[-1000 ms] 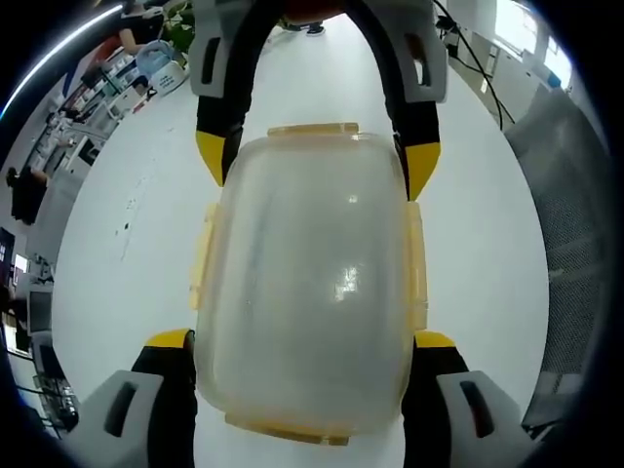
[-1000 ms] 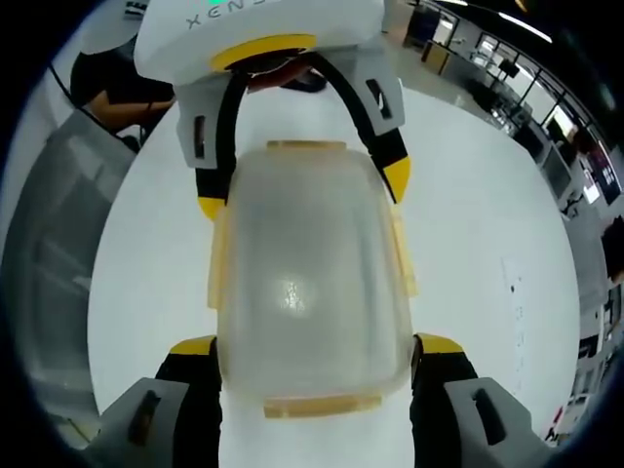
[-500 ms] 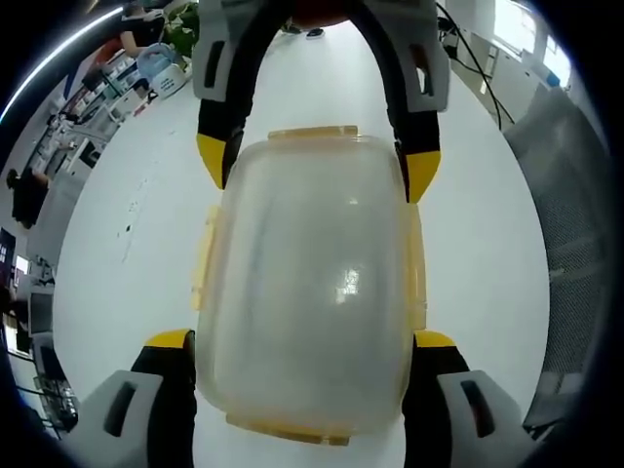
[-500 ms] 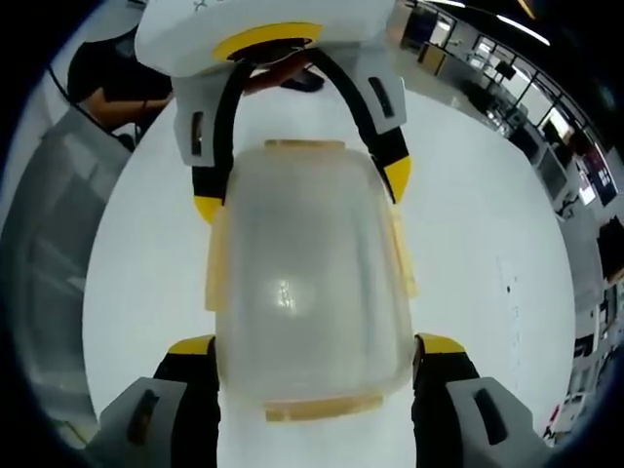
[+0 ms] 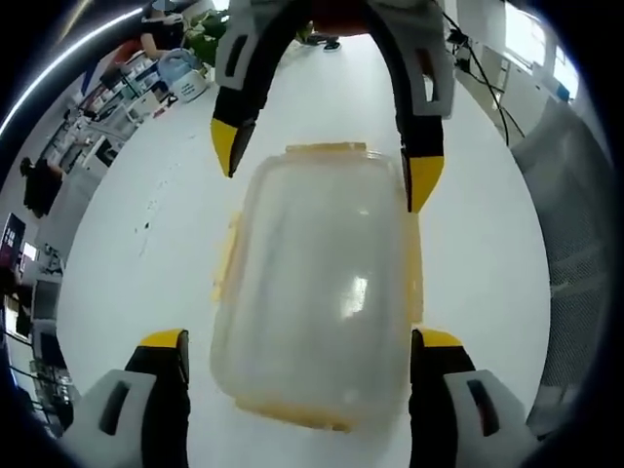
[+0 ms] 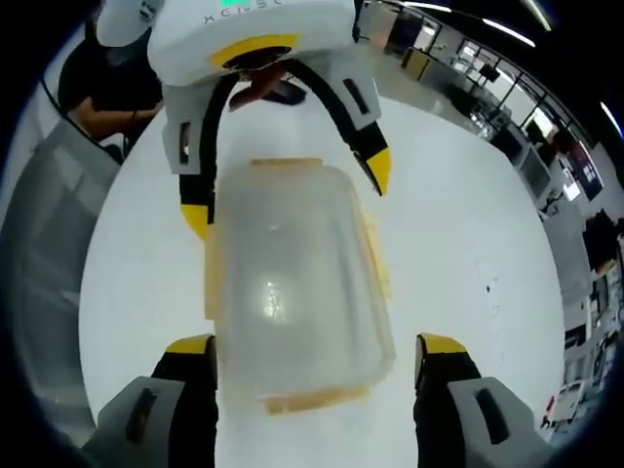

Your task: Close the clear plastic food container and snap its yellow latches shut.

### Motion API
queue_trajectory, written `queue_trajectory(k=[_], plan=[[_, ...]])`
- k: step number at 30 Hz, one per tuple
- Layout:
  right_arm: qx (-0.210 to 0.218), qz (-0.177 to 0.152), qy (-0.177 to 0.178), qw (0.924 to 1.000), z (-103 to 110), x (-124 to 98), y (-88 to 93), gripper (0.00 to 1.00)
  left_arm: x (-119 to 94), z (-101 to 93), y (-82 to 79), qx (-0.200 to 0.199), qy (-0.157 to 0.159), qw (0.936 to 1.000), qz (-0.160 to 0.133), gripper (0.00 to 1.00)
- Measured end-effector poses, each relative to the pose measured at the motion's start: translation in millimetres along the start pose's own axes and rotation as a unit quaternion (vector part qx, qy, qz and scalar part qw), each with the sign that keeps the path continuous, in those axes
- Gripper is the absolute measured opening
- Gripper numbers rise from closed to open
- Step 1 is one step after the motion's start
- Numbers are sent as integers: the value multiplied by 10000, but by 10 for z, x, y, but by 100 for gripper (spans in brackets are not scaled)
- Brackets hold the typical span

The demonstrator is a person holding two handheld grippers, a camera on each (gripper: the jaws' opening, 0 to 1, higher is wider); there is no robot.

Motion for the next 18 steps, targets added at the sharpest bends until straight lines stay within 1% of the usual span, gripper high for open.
queue_trajectory(k=[2, 3, 4, 8, 10, 13, 14, 17, 18], plan=[[40, -52, 46, 10000, -8, -17, 5, 86, -30, 4, 26, -112, -70, 9999, 6, 96], [187, -117, -4, 9998, 19, -35, -1, 86, -49, -9, 38, -146, -78, 9999, -8, 96], [229, -150, -17, 9996, 29, -52, -4, 86, -56, -19, 51, -165, -81, 9998, 4, 96], [228, -120, 72, 9996, 31, -85, 23, 86, -111, -52, 104, -227, -144, 9996, 55, 96], [257, -177, 104, 9995, 47, -119, 15, 87, -136, -64, 114, -312, -176, 9993, 44, 96], [368, -260, 129, 9989, 92, -146, 19, 87, -178, -89, 95, -394, -215, 9990, -7, 96], [360, -278, 147, 9989, 106, -157, 21, 87, -196, -116, 65, -477, -202, 9986, -105, 96], [432, -317, 171, 9984, 144, -189, 43, 85, -235, -145, 75, -484, -298, 9983, -90, 96], [461, -392, 186, 9980, 161, -211, 39, 85, -247, -152, 72, -522, -317, 9981, -115, 96]])
Point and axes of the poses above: the point that each gripper's makers call its tool centre point, and the gripper's own axes: x roughly forward along the fingers, z roughly to its left, y roughly out of its underside, the point moved 1 cm from there along -x, roughly backward along the fingers, and after that the axes turned 13 degrees about x, right-handed, at the moved point
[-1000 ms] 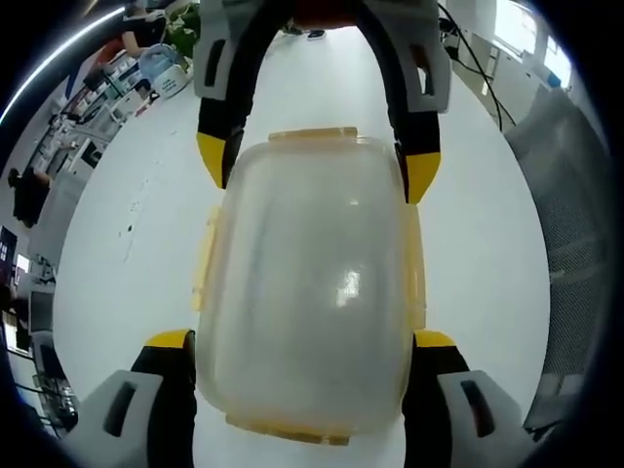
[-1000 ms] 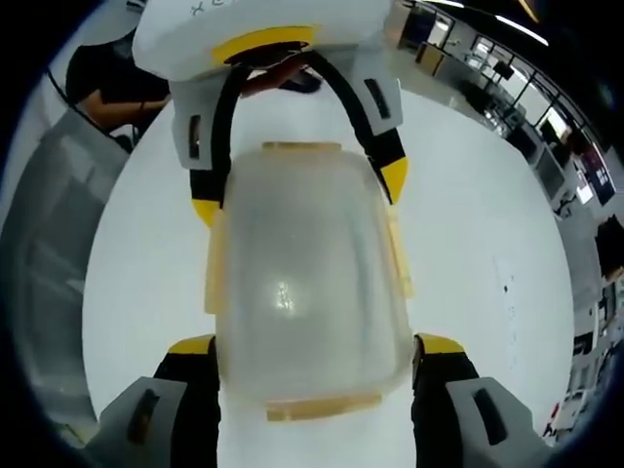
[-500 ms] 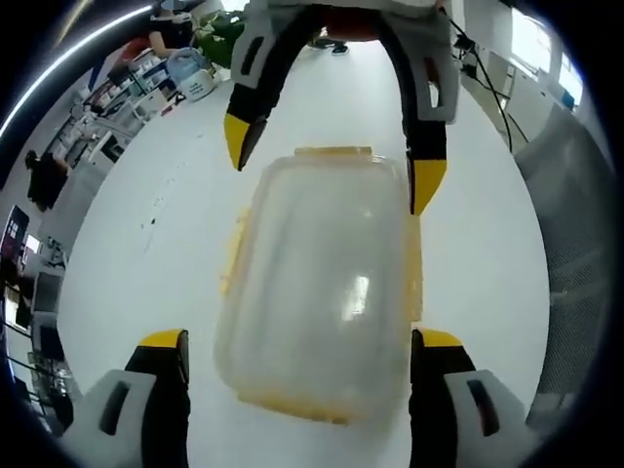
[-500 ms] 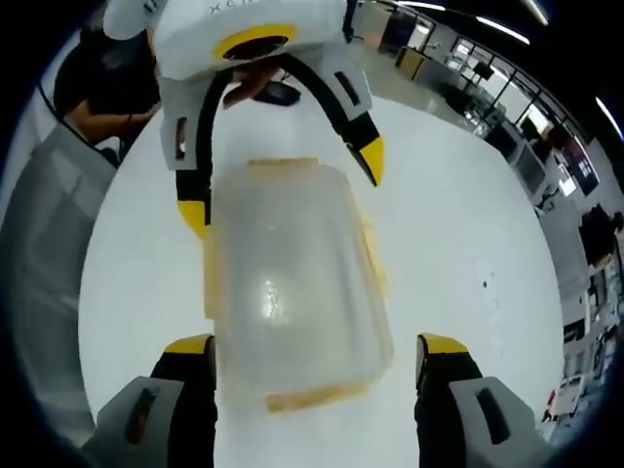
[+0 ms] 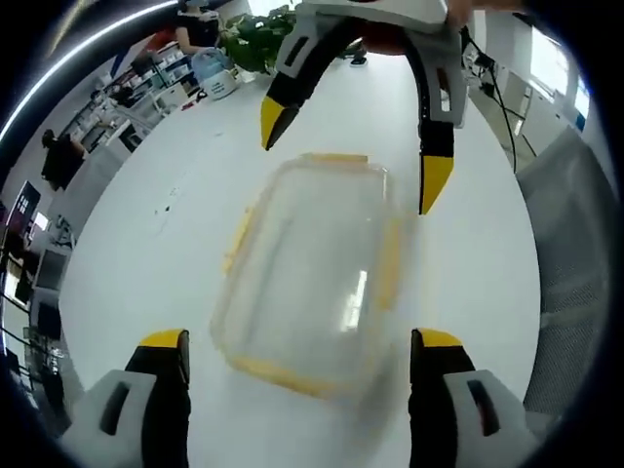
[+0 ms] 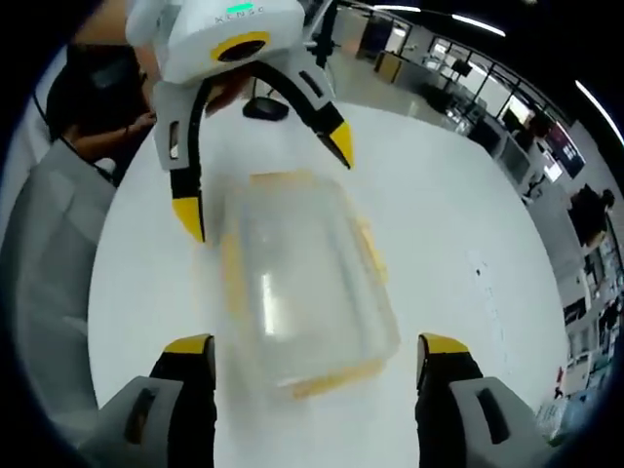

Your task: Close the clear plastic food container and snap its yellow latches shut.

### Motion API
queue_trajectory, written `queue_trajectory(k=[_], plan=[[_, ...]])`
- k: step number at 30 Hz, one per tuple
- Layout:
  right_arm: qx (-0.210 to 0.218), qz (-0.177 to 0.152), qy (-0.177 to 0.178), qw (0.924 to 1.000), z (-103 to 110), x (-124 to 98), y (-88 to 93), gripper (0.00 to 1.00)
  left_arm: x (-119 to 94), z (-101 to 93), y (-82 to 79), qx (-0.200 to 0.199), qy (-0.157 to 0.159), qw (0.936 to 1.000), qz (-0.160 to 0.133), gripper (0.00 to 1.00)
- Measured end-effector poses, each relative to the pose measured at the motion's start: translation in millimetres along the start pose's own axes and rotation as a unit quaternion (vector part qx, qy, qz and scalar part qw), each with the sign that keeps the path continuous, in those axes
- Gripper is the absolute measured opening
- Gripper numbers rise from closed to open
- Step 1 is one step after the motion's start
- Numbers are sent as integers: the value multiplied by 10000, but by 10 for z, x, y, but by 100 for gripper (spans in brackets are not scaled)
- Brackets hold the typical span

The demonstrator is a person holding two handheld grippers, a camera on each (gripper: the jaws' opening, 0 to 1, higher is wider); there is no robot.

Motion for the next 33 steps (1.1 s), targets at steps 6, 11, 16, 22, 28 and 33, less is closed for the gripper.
queue_trajectory(k=[6, 11, 16, 22, 28, 33], plan=[[222, -104, 13, 9997, 83, -62, 64, 85, -79, -117, -30, -367, -85, 9990, -220, 97], [485, -212, 50, 9986, 148, -121, 121, 86, -138, -189, 13, -531, -190, 9981, -239, 97], [740, -385, 126, 9964, 207, -187, 149, 86, -220, -223, 16, -721, -349, 9963, -318, 97], [911, -564, 206, 9940, 253, -249, 190, 86, -298, -296, 32, -803, -519, 9947, -378, 97], [1051, -767, 349, 9909, 329, -352, 249, 86, -374, -416, 90, -1040, -644, 9915, -450, 96], [1027, -990, 527, 9884, 342, -481, 277, 85, -444, -510, 160, -1276, -759, 9875, -529, 96]])
Point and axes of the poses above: the point that each gripper's makers call its tool centre point, and the gripper's own axes: x roughly forward along the fingers, z roughly to its left, y roughly out of its underside, the point moved 1 cm from there along -x, roughly backward along the fingers, and after that the axes turned 13 degrees about x, right-handed, at the moved point
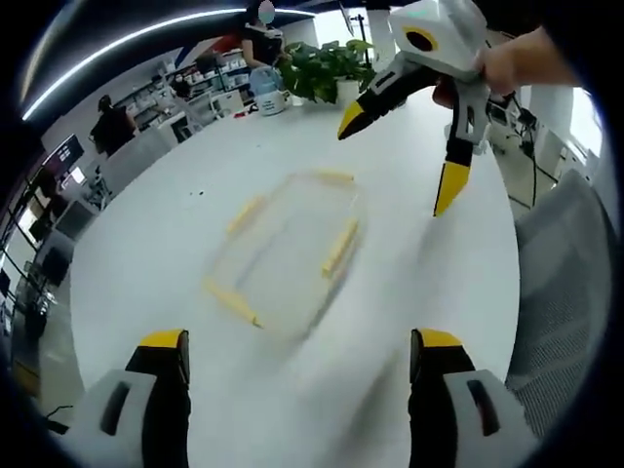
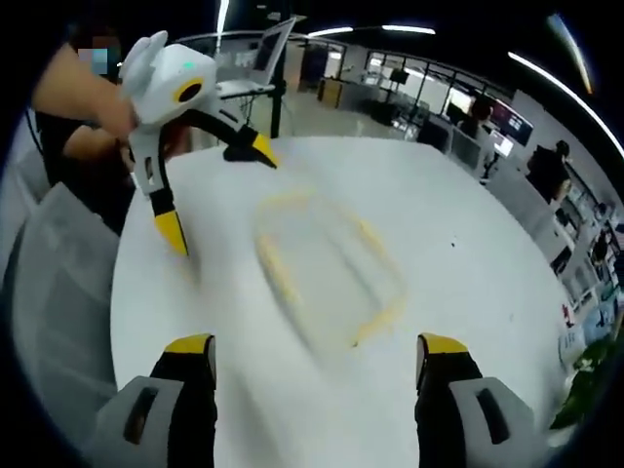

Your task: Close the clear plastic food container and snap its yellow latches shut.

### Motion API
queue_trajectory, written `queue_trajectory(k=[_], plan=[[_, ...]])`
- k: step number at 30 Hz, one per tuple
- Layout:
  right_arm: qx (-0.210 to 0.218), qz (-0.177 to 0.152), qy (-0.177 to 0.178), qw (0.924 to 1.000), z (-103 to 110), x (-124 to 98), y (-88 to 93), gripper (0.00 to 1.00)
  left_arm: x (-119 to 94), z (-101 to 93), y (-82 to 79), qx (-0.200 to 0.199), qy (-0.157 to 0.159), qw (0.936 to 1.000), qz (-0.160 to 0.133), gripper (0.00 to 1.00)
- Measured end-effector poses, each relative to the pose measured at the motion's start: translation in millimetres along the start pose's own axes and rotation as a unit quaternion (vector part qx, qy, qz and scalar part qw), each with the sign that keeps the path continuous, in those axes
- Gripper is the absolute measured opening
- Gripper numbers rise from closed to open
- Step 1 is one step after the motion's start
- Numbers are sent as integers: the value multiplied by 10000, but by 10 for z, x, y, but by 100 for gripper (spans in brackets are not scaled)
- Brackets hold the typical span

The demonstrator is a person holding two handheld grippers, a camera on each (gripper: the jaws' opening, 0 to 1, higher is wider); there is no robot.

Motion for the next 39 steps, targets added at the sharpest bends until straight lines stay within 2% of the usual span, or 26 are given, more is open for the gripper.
queue_trajectory(k=[8, 19, 21, 26, 29, 30, 34, 39], plan=[[305, -188, 88, 9993, 59, -147, 202, 85, -177, -92, 70, -308, -244, 9987, -331, 95], [580, -529, 344, 9963, 96, -448, 444, 85, -353, -377, 205, -314, -404, 9977, -452, 92], [637, -592, 393, 9954, 113, -505, 491, 85, -398, -417, 191, -386, -442, 9965, -588, 92], [782, -667, 487, 9935, 179, -592, 626, 85, -479, -514, 216, -401, -442, 9959, -674, 91], [866, -694, 546, 9923, 229, -639, 718, 85, -542, -544, 240, -523, -497, 9946, -742, 91], [926, -717, 557, 9916, 253, -659, 749, 85, -572, -562, 231, -673, -520, 9927, -850, 91], [1030, -790, 616, 9896, 356, -716, 836, 84, -670, -676, 273, -795, -534, 9914, -893, 91], [1184, -954, 703, 9859, 455, -797, 873, 84, -756, -808, 323, -919, -543, 9899, -937, 91]])
Point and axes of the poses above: the point that each gripper's makers call its tool centre point, and the gripper's own axes: x roughly forward along the fingers, z roughly to its left, y roughly out of its underside, the point moved 1 cm from there along -x, roughly backward along the fingers, and after that the axes turned 13 degrees about x, right-handed, at the moved point
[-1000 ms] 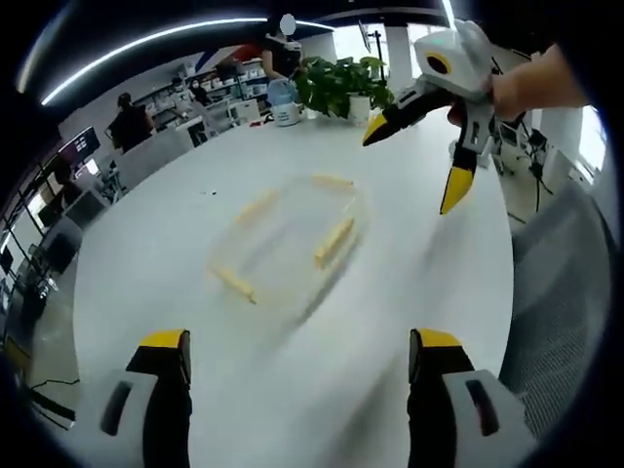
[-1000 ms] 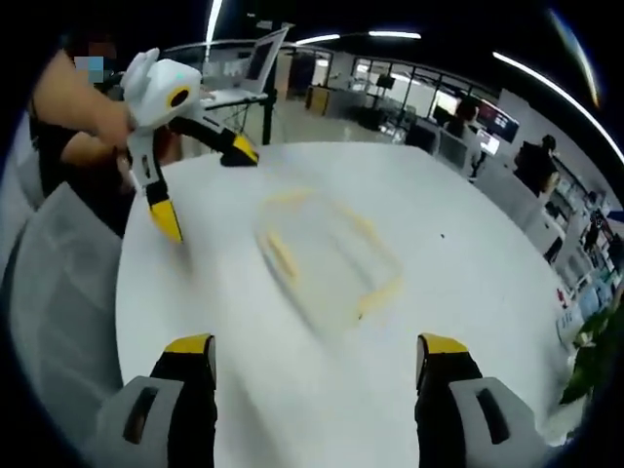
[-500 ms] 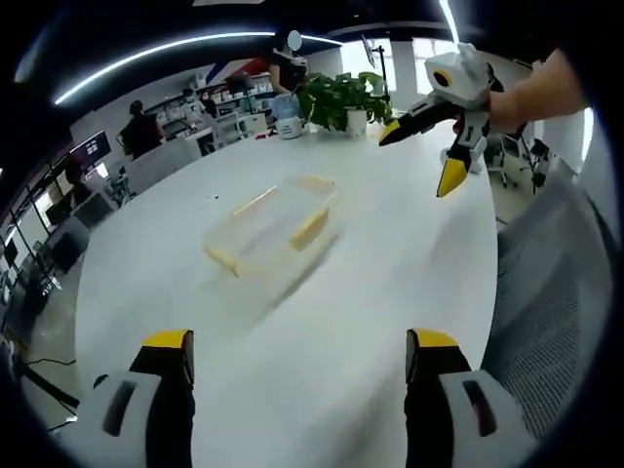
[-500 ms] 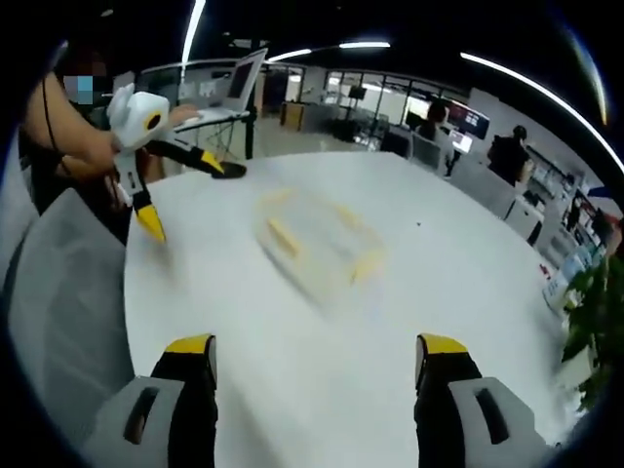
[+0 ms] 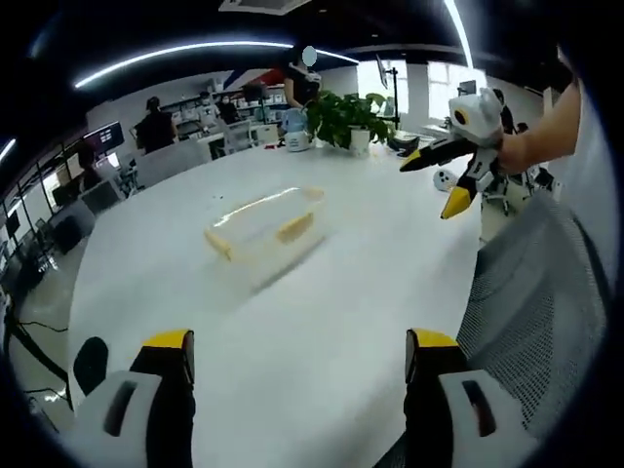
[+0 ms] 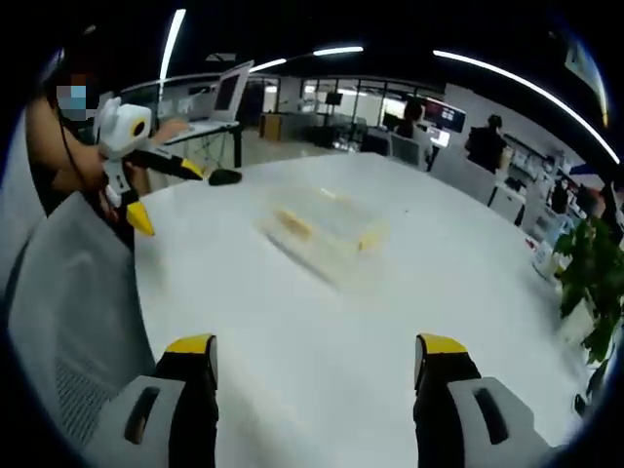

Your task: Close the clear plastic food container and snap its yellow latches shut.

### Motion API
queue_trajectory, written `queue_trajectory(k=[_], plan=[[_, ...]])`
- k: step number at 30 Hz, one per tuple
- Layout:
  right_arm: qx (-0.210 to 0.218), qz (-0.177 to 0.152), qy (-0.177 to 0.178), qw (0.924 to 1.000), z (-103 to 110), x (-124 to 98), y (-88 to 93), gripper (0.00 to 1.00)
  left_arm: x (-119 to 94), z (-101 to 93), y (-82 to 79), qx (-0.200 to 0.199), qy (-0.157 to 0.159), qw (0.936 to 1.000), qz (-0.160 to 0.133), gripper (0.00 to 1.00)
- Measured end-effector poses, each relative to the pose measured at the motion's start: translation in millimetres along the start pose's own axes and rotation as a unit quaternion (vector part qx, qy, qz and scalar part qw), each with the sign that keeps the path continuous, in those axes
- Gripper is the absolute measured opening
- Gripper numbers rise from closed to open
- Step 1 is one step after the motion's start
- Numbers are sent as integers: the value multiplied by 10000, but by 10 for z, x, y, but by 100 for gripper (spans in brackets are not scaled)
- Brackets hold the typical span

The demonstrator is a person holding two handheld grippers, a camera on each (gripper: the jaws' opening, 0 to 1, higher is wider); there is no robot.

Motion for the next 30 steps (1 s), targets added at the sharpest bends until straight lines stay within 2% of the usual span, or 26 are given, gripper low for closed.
queue_trajectory(k=[11, 15, 17, 20, 22, 23, 25, 30], plan=[[289, -147, 210, 9993, 94, -155, 139, 83, -179, -126, 165, -496, -126, 9987, -8, 92], [446, -235, 270, 9984, 122, -217, 180, 83, -261, -108, 172, -804, -299, 9963, -91, 91], [408, -248, 318, 9984, 145, -239, 208, 83, -297, -98, 159, -917, -388, 9948, -222, 92], [509, -381, 500, 9967, 117, -280, 223, 83, -301, -135, 211, -996, -389, 9941, -165, 91], [569, -343, 592, 9960, 73, -281, 237, 83, -301, -138, 254, -925, -417, 9948, -88, 91], [626, -364, 572, 9957, 65, -280, 225, 83, -302, -136, 264, -933, -416, 9947, -64, 91], [647, -420, 559, 9955, 66, -275, 220, 83, -298, -125, 230, -1038, -427, 9935, -199, 91], [631, -317, 548, 9960, 85, -256, 278, 83, -274, -162, 232, -879, -412, 9952, -119, 92]])
Point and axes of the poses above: the point that each gripper's makers call its tool centre point, and the gripper's own axes: x roughly forward along the fingers, z roughly to its left, y roughly out of its underside, the point moved 1 cm from there along -x, roughly backward along the fingers, and after that the axes turned 13 degrees about x, right-handed, at the moved point
